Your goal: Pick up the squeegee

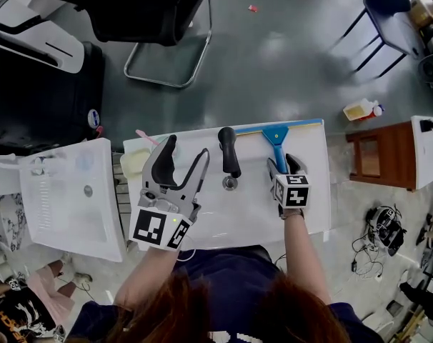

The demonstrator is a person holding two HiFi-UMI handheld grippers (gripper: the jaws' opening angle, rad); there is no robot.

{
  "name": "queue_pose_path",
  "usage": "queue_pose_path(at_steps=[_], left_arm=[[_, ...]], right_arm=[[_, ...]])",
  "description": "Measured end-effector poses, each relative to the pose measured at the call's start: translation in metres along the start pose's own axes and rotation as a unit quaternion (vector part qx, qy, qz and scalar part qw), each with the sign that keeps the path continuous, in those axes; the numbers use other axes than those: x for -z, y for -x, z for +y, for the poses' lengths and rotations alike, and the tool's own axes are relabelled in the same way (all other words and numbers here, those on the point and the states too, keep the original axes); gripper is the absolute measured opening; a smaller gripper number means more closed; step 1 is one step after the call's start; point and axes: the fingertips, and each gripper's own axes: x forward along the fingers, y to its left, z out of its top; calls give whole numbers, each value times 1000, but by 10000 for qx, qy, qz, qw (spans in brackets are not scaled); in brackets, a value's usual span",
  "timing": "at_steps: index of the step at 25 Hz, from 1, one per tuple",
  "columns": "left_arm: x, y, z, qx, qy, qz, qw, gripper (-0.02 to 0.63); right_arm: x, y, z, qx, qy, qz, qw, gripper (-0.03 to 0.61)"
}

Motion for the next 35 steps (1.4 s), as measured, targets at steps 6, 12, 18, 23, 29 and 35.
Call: queue_pose_path(at_steps=[6,12,18,23,29,35], left_arm=[[0,3,5,-88,-8,2,10000,267],[-2,8,9,-194,-31,-28,9998,268],[-9,15,8,-285,-83,-114,9995,267],[-19,19,3,-325,-148,-227,9991,267],[-32,25,-5,-394,-236,-336,9984,267],[-38,31,-7,-502,-355,-369,9974,268]], right_arm=[[7,-4,-3,56,-328,32,9994,161],[1,3,-7,-107,-805,-323,9962,160],[-24,32,-18,42,-818,-907,9925,159],[-63,69,-18,28,-767,-1605,9840,158],[-119,127,-9,-20,-541,-2595,9642,158],[-159,183,2,55,-199,-3317,9432,158]])
